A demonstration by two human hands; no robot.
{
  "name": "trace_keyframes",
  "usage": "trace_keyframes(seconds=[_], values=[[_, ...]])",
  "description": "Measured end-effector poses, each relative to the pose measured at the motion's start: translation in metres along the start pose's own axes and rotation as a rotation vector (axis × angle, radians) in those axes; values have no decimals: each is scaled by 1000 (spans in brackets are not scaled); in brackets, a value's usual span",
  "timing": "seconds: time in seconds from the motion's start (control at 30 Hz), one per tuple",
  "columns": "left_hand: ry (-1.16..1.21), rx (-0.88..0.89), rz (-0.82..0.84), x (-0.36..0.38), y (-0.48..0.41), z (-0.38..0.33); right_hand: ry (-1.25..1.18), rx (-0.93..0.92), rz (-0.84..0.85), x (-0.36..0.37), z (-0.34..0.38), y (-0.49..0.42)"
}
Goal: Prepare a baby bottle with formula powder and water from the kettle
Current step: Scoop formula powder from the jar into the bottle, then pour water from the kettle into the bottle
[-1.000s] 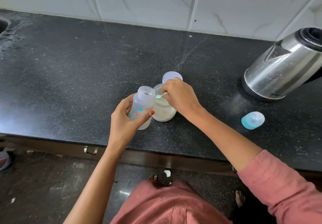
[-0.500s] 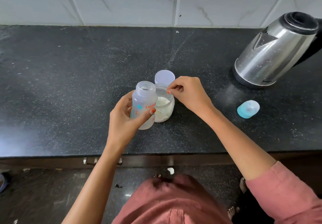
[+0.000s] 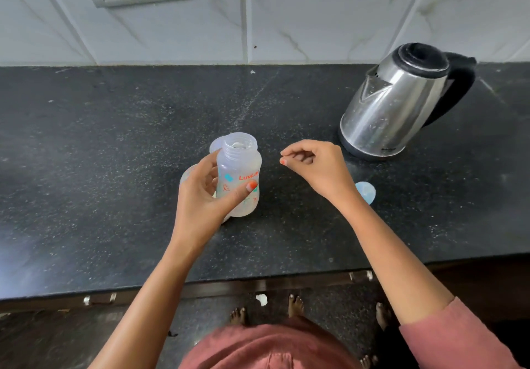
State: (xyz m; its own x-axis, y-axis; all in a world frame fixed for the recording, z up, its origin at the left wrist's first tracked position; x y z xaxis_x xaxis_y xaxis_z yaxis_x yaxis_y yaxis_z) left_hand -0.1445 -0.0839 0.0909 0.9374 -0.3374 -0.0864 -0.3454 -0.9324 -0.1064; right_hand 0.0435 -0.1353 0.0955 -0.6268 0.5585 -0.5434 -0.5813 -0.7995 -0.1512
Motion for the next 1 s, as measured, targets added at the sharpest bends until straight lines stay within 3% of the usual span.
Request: trace_keyframes(seconds=[0.2, 0.47, 0.77, 0.83, 1.0], values=[[-17, 2, 3, 61, -18, 12, -86, 11, -111, -65, -36, -20], [-30, 6, -1, 138, -47, 24, -211, -41, -421, -155, -82, -58], [-36, 5, -29, 176, -74, 35, -348, -149, -792, -213, -117, -103], [-47, -6, -31, 179, -80, 36, -341, -133, -793, -220, -130, -118], [-65, -18, -40, 183, -96, 43, -373, -57, -604, -228, -157, -150]])
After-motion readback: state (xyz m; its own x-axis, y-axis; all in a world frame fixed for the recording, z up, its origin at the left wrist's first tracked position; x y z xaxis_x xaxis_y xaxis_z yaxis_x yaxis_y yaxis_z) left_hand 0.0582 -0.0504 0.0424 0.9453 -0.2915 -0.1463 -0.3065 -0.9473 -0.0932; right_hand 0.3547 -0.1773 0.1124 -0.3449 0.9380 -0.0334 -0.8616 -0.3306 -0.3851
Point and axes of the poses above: each hand's wrist, its own y-axis away from the middle knuckle, its own x-axis out of the palm, z = x × y, the point moved 3 cm from there along -y, towards the middle knuckle, and after that the axes turned 8 degrees about -z, right-handed, at the moved point
